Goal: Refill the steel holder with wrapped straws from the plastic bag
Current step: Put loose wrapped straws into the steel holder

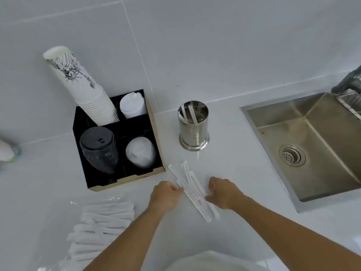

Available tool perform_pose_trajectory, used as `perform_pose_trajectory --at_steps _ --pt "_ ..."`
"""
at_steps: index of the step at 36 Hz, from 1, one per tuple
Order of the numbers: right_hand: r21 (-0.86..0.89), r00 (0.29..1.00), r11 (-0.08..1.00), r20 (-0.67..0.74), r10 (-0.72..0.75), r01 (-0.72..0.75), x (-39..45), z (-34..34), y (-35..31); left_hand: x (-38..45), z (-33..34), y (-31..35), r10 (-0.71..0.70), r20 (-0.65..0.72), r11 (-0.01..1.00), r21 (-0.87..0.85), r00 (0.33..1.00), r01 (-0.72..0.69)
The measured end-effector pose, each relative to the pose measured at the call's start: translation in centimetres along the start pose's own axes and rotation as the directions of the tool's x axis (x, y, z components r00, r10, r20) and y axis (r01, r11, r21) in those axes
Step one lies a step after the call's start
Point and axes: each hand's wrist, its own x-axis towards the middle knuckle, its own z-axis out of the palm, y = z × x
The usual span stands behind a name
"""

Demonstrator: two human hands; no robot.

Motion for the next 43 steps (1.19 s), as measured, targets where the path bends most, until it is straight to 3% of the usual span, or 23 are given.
perform_pose_trajectory --at_steps 11,22,29,43 --pt "0.0 0.997 1.0 -0.074 0.0 0.0 0.6 1.8 -0.1 2.0 0.9 2.1 -0.056 -0.138 0.998 -0.034 0.989 0.052" --pt "-0.005 0.998 1.0 -0.064 0.017 -0.017 0.8 1.5 -0.1 2.7 1.8 2.6 -0.066 -0.142 0.998 -0.014 0.988 0.064" --pt "-0.107 0.989 0.992 -0.128 -0.073 0.059 0.8 1.2 -0.9 2.8 1.9 3.2 -0.096 -0.126 0.993 -0.074 0.987 0.087" --pt "-0.315 0.991 0.949 -0.115 -0.064 0.025 1.6 -0.8 -1.2 2.4 1.5 1.9 -0.035 -0.143 0.999 0.007 0.989 0.037"
